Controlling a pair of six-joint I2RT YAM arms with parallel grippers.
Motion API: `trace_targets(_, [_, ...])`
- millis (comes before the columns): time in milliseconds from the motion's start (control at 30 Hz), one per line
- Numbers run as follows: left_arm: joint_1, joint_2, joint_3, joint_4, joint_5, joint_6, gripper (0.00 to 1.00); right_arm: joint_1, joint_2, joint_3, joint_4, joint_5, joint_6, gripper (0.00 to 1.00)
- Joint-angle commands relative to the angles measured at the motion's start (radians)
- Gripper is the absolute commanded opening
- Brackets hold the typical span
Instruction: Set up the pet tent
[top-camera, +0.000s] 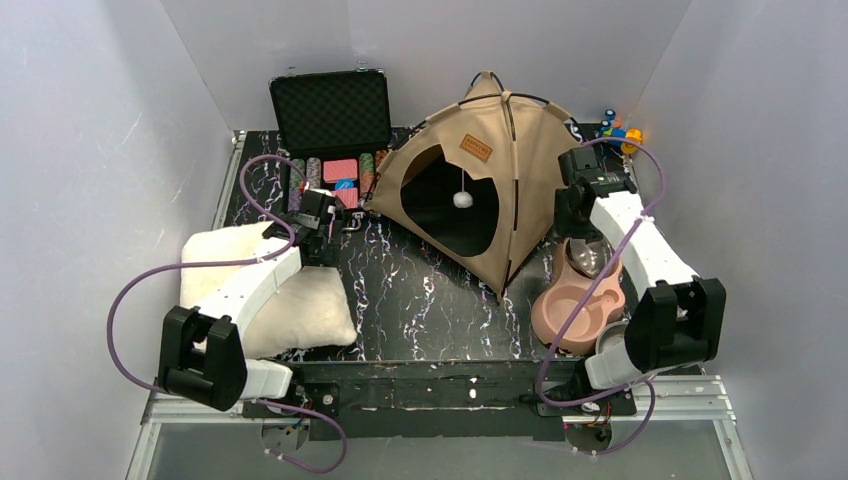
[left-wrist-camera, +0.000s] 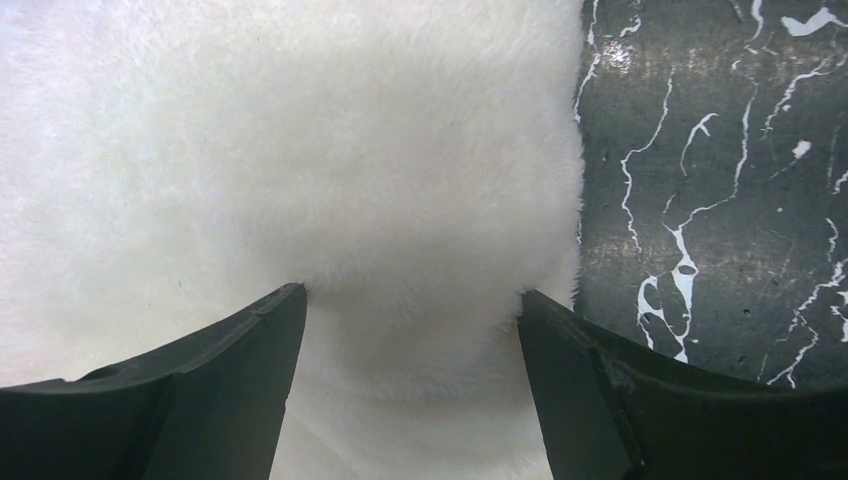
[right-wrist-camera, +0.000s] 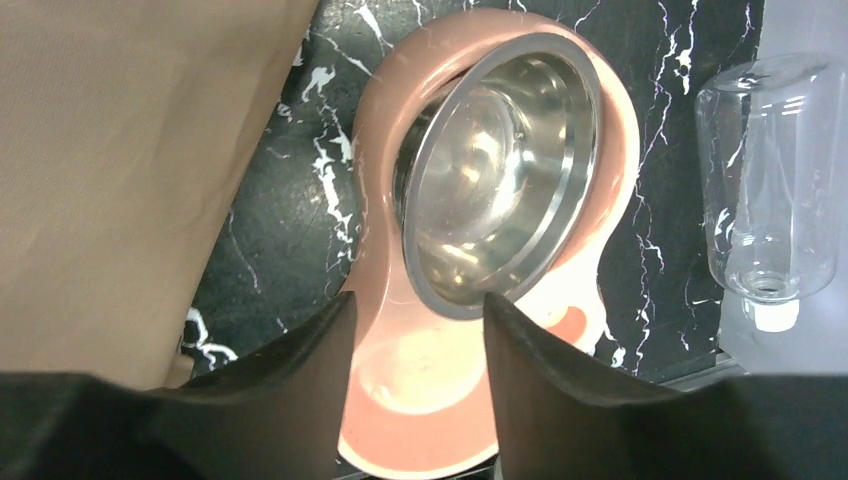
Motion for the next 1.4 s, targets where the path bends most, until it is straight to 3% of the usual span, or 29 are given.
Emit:
trace_targets(0, [0.005,0.033,0.020,-0.024,-0.049,0.002,0.78,-0.002,-0.107,0.071,-0.076,-0.035,0.024,0.61])
trace_targets(133, [0.004,0.072,0.028,-0.031,-0.051,0.002,0.79,-0.002,-0.181,0.056,-0.063,-0.064,0.029,0.62])
trace_targets(267, [0.004,0.102,0.037,-0.035,-0.041,0.003,0.71,-0.002,-0.200,0.001,0.008,-0.093,0.014,0.65])
trace_targets(367, [0.004,0.117,0.043,-0.037,-0.030,0.005,0.63,-0.004,-0.140,-0.020,0.056,-0.059,0.003,0.63])
trace_targets(567, [0.004,0.118,0.042,-0.035,-0.026,0.005,0.62,-0.004,-0.034,-0.005,0.148,-0.150,-0.022,0.49])
trace_targets(1000, [0.004,0.102,0.040,-0.034,-0.017,0.012,0.62,-0.132,0.137,-0.049,0.183,-0.326,-0.021,0.46])
trace_targets(1167, [0.004,0.094,0.039,-0.032,-0.018,0.014,0.62,-0.133,0.062,-0.038,0.194,-0.474,-0.048,0.52])
trace_targets(1367, [0.005,0.094,0.039,-0.034,-0.018,0.015,0.62,-0.133,-0.054,0.001,0.125,-0.425,-0.026,0.63])
